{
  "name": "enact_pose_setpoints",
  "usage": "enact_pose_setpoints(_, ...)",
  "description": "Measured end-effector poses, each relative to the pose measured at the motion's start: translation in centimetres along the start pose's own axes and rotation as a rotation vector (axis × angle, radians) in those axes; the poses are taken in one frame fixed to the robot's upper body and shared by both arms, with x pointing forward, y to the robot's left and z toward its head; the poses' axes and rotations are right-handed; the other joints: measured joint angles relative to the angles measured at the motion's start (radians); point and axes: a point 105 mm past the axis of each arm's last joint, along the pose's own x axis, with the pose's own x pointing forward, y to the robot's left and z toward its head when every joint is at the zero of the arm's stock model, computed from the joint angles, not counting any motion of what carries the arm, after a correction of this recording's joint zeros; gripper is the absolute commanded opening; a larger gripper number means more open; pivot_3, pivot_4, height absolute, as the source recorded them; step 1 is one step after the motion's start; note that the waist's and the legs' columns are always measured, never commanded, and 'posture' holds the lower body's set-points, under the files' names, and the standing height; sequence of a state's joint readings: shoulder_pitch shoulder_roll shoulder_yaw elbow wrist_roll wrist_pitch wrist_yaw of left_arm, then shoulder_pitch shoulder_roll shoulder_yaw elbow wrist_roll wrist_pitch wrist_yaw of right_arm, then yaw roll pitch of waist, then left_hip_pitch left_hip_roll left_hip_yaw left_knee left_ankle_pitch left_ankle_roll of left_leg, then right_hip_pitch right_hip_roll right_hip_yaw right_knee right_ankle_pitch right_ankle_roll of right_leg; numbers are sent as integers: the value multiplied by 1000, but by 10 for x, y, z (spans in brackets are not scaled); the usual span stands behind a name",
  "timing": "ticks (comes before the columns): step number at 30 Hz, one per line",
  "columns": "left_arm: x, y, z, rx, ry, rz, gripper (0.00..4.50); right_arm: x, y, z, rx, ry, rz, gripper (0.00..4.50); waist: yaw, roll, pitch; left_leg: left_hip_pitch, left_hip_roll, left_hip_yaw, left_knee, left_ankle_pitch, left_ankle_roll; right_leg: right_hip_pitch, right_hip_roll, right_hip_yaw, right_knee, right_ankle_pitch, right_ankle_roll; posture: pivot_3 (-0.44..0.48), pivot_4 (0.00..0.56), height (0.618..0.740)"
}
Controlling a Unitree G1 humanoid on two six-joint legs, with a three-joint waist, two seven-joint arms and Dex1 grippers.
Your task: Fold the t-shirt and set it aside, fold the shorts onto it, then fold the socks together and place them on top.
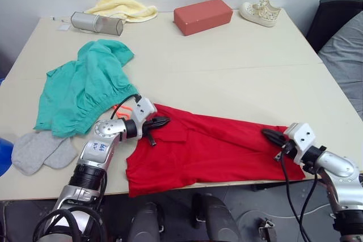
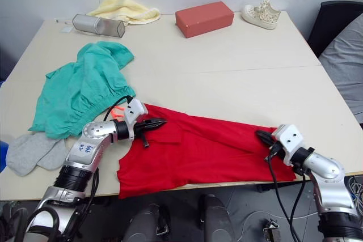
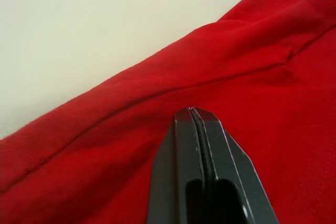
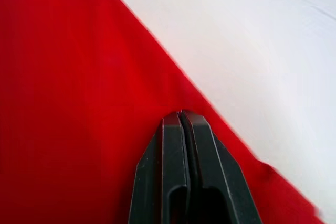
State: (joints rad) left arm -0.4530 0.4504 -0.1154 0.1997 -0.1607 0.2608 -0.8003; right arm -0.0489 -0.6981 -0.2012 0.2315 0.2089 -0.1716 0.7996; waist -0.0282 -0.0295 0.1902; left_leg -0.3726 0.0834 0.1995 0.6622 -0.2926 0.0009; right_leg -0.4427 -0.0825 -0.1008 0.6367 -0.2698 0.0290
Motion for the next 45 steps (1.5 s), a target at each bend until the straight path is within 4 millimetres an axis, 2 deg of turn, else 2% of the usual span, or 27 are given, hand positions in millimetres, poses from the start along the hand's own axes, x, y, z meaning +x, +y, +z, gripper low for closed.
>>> enact_pose_setpoints(6, -14, 1, -5, 20, -6, 19, 20, -4, -28, -9, -33, 46, -88, 0, -6, 0, 0, 2, 2, 1, -1, 0, -1, 0, 1, 1, 0, -1, -1, 0, 150, 740)
enact_pose_setpoints(10, -23, 0, -6, 20, -32, 17, 20, -4, -38, -11, -38, 50, -117, 0, -4, 0, 0, 1, 1, 1, -1, 0, -1, 0, 1, 1, 0, -1, -1, 0, 150, 740)
enact_pose_setpoints(13, -34, -1, -1, 4, -108, -5, 20, -9, -41, -2, -22, -17, -104, 0, -2, 0, 0, 0, 2, 1, -1, 0, -1, -1, 1, 1, 0, -1, -1, 0, 150, 740)
enact_pose_setpoints(17, -42, -5, 23, 40, -214, -57, 20, -13, -30, 34, -17, -174, -2, 0, 0, 0, 0, 0, 2, 1, -2, 0, -2, 0, 1, 0, 0, 0, -1, 0, 150, 740)
enact_pose_setpoints(19, -42, -7, 25, 46, -219, -72, 20, -14, -16, 41, 4, -191, 67, 0, 1, 0, 0, 0, 2, 0, -2, 0, -1, 0, 1, 0, 0, 0, -1, 0, 150, 740)
enact_pose_setpoints(24, -29, -10, 15, 58, -164, -52, 20, -11, 28, 28, 55, -98, 240, 0, 1, 0, 0, 0, 1, 0, -2, -1, 0, 0, 0, 0, -1, 0, -1, 0, 150, 740)
enact_pose_setpoints(27, -19, -8, 0, 45, -109, -27, 20, -7, 32, 17, 44, -43, 228, 0, 1, 0, 0, -1, 1, 0, -2, -2, -1, 0, 0, 0, -5, 0, 0, 0, 150, 740)
enact_pose_setpoints(29, -13, -8, -4, 53, -87, -23, 20, -6, 27, 8, 40, -4, 186, 0, 0, 0, 0, -1, 1, 1, -2, -2, -2, 0, 1, 0, -5, 0, 0, 0, 150, 740)
enact_pose_setpoints(33, -10, -6, -3, 86, -63, -15, 20, -4, 12, 5, -5, 10, 109, 0, 0, 0, 0, -1, 1, 1, -2, -2, -2, 0, 1, 0, -5, 0, -1, 0, 150, 740)
enact_pose_setpoints(39, -13, -4, -6, 94, -58, -4, 20, -18, -19, -12, 15, 37, -35, 0, 0, 0, 0, -1, 1, 1, -2, 0, 1, 0, 1, 0, -5, 0, 0, 0, 150, 740)
enact_pose_setpoints(43, -21, -11, 1, 41, -148, -53, 20, -27, -28, 2, 113, -65, -36, 0, -4, 0, 0, -1, 3, 2, -2, 0, 0, -1, 2, 0, -5, 1, -1, 0, 150, 740)
enact_pose_setpoints(45, -26, -17, 12, 25, -214, -96, 399, -30, -28, 17, 162, -96, 17, 406, -3, 0, 0, -1, 3, 1, -2, 0, 0, -1, 2, -1, -5, 1, -2, 0, 150, 740)
